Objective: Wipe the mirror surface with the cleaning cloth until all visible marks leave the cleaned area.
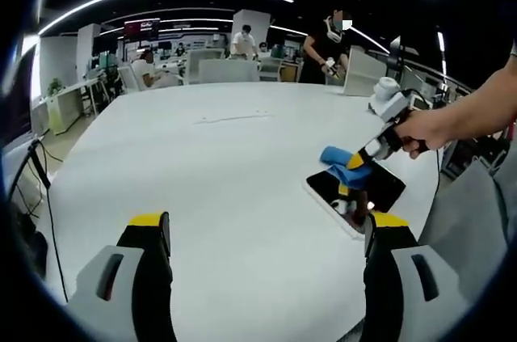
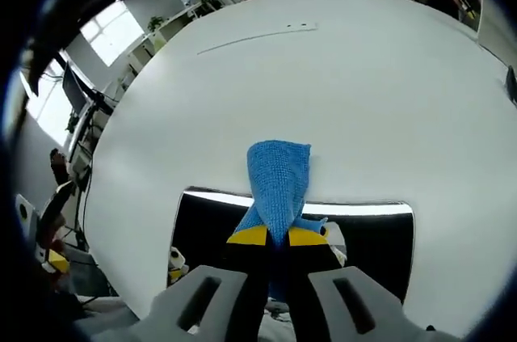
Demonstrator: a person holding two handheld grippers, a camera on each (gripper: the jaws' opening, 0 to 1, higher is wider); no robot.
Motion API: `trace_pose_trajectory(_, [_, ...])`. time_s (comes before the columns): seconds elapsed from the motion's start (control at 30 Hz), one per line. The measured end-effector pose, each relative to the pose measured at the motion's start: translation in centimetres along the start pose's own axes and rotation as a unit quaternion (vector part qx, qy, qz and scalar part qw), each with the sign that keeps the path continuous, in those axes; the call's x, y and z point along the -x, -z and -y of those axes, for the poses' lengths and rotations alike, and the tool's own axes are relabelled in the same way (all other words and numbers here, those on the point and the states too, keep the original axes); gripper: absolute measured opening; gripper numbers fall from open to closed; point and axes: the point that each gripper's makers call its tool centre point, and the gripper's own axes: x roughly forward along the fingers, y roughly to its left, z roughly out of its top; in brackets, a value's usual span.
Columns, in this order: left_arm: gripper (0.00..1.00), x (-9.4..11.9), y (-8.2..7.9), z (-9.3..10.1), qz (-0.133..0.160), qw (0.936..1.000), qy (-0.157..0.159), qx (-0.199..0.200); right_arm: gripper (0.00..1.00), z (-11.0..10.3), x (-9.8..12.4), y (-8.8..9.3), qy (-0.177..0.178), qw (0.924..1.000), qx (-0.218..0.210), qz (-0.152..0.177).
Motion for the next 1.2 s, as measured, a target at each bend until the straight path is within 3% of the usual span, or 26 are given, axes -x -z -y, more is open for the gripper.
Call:
trace_pose_trajectory(0.57, [0.99, -0.4, 1.0, 0.8, -0.010, 0.9999, 0.009, 0.004, 0.01, -4.0, -1.5, -0.5, -0.028, 0.9995, 0.010, -0.009])
trace_pose_trajectory(1.2, [0.99, -0.2, 0.8, 1.0, -0.007, 0.9999, 0.008, 0.009, 0.01, -7.3, -2.7, -0.9, -0.048, 0.9982, 0.035, -0.010])
